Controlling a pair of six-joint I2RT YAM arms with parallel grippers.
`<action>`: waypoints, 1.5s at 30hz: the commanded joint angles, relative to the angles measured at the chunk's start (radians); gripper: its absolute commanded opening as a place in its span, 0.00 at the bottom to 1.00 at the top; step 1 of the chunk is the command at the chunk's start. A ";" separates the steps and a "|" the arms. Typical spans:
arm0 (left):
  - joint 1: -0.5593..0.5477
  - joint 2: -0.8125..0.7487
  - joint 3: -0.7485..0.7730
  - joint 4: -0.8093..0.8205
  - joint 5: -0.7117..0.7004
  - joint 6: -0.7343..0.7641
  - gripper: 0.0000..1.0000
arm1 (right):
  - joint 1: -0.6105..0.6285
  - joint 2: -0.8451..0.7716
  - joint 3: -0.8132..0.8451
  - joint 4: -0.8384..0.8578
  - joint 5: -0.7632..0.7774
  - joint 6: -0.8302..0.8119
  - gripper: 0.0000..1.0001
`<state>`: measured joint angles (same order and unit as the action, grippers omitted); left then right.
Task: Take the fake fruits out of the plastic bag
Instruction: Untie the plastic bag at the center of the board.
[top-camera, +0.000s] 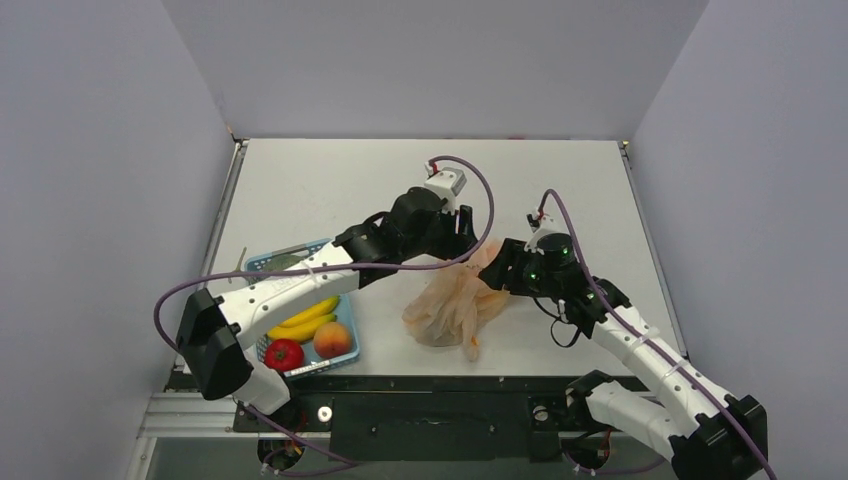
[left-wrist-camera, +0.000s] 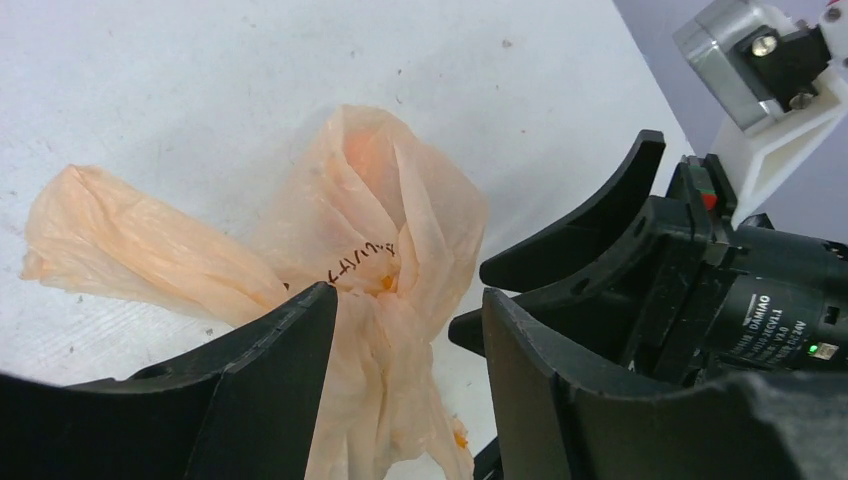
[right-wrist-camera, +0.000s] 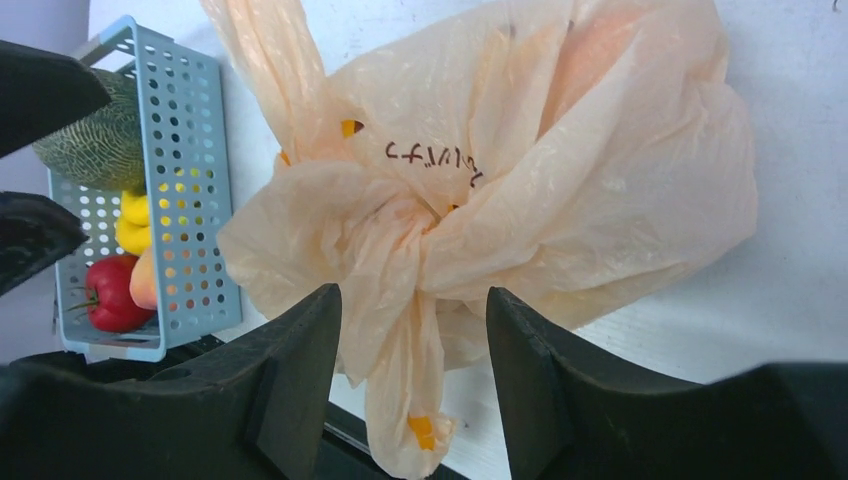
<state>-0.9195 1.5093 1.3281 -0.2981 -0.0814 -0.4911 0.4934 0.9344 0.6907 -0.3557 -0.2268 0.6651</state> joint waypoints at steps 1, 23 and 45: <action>-0.020 0.075 0.035 -0.145 -0.039 -0.061 0.53 | -0.029 0.001 0.054 -0.052 -0.051 -0.041 0.52; -0.034 -0.001 -0.320 0.199 0.170 -0.109 0.00 | -0.050 0.028 -0.152 0.093 0.034 0.276 0.45; -0.050 -0.099 -0.336 0.113 0.044 -0.225 0.00 | 0.039 -0.011 -0.185 0.182 0.159 0.435 0.00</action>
<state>-0.9638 1.4925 1.0031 -0.1833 0.0071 -0.7040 0.5484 0.9691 0.5064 -0.2379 -0.1265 1.0767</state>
